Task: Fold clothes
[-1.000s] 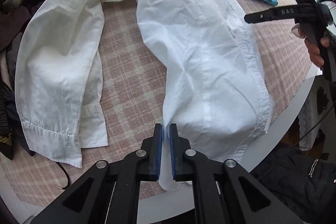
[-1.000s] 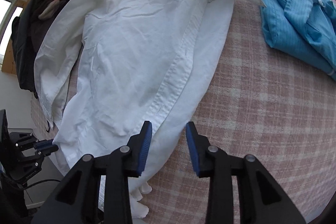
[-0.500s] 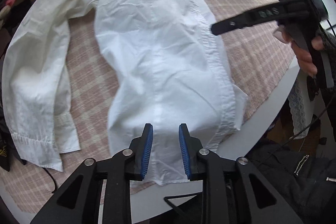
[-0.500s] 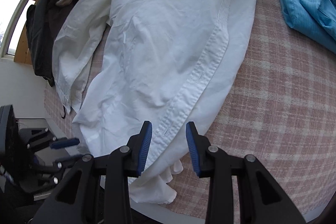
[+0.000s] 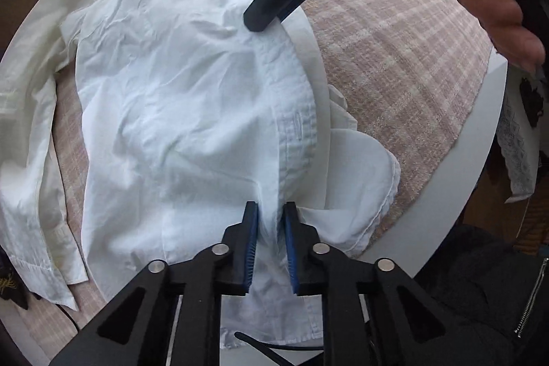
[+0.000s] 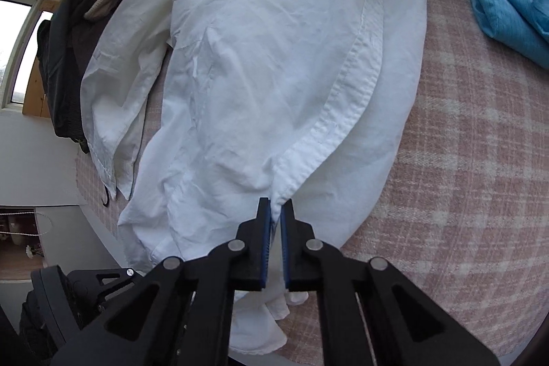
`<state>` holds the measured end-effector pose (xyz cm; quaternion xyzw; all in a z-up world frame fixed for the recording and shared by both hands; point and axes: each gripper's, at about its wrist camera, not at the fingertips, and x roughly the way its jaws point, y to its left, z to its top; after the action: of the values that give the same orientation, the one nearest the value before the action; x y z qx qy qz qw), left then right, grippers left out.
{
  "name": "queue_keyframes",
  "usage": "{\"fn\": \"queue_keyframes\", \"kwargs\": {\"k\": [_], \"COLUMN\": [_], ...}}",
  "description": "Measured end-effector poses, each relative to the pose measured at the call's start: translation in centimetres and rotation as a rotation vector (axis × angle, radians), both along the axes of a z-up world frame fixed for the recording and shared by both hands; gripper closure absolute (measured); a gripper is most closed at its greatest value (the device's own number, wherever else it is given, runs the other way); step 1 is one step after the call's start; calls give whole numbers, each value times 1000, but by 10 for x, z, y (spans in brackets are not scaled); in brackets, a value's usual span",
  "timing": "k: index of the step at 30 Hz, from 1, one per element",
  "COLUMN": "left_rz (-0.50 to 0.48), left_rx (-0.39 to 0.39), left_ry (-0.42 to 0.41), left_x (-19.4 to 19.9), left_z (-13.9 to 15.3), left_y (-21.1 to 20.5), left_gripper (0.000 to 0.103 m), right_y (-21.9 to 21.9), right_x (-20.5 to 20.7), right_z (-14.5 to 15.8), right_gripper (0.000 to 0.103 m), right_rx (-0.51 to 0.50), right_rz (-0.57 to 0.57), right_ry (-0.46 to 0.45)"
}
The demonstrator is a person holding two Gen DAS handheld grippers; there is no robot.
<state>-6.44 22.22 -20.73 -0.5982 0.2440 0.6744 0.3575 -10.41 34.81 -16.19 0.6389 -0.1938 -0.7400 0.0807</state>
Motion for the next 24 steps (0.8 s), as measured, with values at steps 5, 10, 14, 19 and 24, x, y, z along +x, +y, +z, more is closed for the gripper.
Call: {"fn": "queue_keyframes", "kwargs": {"k": [5, 10, 14, 19, 24], "left_rz": [10, 104, 224, 266, 322], "left_rx": [83, 125, 138, 165, 171], "left_ry": [-23, -8, 42, 109, 124], "left_x": [-5, -38, -77, -89, -93], "left_z": [31, 61, 80, 88, 87], "left_y": [-32, -77, -117, -130, -161], "left_gripper": [94, 97, 100, 98, 95], "right_y": [-7, -21, -55, -106, -190], "right_x": [-8, -32, -71, -121, -185], "right_z": [34, 81, 101, 111, 94], "right_gripper": [97, 99, 99, 99, 99], "right_rx": [-56, -101, -109, -120, -97], "right_rz": [-7, -11, 24, 100, 221], "right_ry": [80, 166, 200, 188, 130]}}
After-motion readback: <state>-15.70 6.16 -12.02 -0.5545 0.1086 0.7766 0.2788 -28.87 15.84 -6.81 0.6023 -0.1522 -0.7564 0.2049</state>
